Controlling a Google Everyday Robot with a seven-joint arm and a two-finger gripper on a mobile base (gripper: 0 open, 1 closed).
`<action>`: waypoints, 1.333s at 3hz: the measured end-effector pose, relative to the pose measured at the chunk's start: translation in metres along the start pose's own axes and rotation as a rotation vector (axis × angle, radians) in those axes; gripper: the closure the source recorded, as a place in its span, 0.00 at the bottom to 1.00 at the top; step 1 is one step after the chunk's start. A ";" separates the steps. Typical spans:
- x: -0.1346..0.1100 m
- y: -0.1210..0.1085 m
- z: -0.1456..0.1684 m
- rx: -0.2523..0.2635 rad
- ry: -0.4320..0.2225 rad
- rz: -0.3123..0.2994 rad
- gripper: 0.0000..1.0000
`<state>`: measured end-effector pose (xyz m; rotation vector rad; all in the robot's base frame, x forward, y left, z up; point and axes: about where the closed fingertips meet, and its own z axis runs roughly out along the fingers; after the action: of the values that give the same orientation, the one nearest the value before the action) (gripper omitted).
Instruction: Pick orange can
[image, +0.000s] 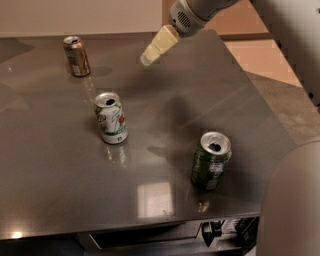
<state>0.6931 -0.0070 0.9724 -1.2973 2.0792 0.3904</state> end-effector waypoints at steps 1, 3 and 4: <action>-0.011 0.000 0.013 0.041 -0.030 0.048 0.00; -0.034 0.011 0.025 0.139 -0.054 0.086 0.00; -0.034 0.011 0.025 0.139 -0.054 0.086 0.00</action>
Offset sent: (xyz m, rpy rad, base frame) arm 0.0136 0.0455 0.0104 0.0425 -0.0873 -0.1585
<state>0.7031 0.0355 0.9752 -1.1082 2.0823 0.3088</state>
